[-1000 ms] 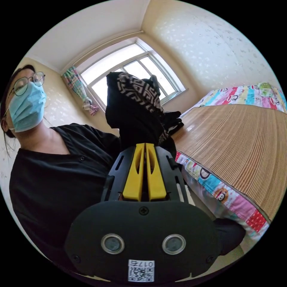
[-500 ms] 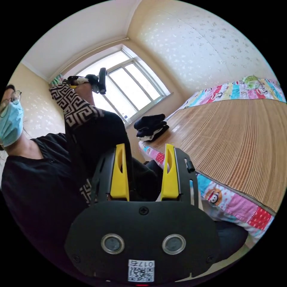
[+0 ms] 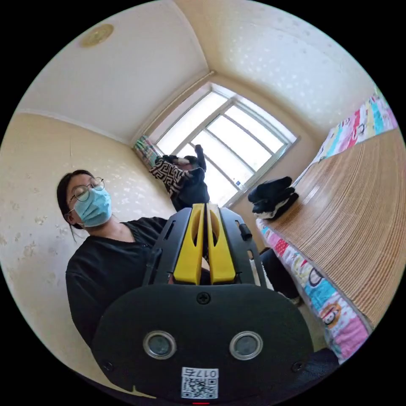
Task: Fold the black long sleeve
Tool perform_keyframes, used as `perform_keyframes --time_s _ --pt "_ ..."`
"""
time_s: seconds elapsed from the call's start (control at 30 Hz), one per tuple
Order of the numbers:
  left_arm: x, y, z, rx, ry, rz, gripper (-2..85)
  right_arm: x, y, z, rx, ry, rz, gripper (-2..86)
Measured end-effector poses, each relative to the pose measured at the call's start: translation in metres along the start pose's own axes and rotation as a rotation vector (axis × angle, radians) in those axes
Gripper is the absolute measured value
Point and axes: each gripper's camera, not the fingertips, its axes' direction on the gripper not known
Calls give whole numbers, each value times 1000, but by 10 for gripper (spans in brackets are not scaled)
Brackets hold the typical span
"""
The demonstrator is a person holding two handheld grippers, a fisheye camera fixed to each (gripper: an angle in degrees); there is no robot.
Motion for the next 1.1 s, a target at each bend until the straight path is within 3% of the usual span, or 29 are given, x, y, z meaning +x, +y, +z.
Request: perform_keyframes --time_s 0.1,0.2,0.37,0.43,0.57,0.67,0.9,1.1 --pt "48 -26 -1 -134 -316 4 -8 -84 -42 -14 105 310 -123 6" --pt "100 -44 4 -251 -753 1 -8 -169 -67 -3 259 529 -253 6" --pt "145 -33 44 -496 -1566 -46 -9 -253 -63 62 557 757 -386 5" --pt "135 -14 69 -537 -1719 -8 -9 -269 -52 92 660 780 -457 6" --pt "127 31 124 -324 -1709 281 -9 -301 -23 146 882 849 -663 5" --pt "121 48 143 -183 -1804 368 -9 -316 -12 170 973 927 -816 6" --pt "121 75 195 128 -1756 595 -8 -321 -1 192 965 964 -975 7" --pt "120 118 244 326 -1819 1022 -8 -298 10 212 951 1089 -1091 7"
